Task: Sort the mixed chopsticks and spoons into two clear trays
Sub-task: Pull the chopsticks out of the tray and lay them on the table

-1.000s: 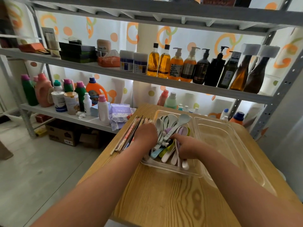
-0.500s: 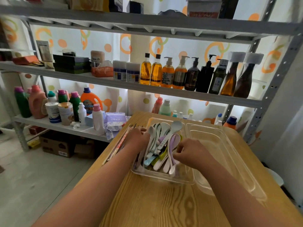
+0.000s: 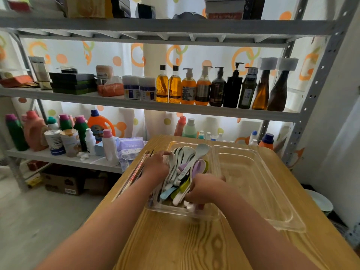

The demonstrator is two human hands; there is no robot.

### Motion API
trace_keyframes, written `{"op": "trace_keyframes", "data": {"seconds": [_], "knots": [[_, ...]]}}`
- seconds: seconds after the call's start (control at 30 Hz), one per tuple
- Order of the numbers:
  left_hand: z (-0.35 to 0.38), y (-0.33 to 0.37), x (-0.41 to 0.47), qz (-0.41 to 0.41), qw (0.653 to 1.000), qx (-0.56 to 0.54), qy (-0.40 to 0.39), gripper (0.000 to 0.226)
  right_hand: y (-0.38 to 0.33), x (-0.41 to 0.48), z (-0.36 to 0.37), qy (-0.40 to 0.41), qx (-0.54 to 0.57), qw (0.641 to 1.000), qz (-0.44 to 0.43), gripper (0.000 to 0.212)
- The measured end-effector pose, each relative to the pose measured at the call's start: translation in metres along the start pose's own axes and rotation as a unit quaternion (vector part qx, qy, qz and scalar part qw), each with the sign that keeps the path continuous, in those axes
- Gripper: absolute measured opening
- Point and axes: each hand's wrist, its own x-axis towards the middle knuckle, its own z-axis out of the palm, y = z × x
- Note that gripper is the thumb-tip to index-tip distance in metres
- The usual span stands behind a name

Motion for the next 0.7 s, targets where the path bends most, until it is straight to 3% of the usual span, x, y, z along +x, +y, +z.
{"op": "trace_keyframes", "data": {"seconds": [0.43, 0.7], "knots": [[-0.005, 0.003, 0.002, -0.004, 0.997, 0.076, -0.035, 0.018, 0.003, -0.023, -0.019, 0.003, 0.033, 0.999, -0.004, 0.033], [-0.007, 0.008, 0.002, -0.006, 0.994, 0.094, -0.055, 0.02, 0.001, -0.04, -0.02, 0.049, 0.012, 0.999, -0.019, 0.047]]}}
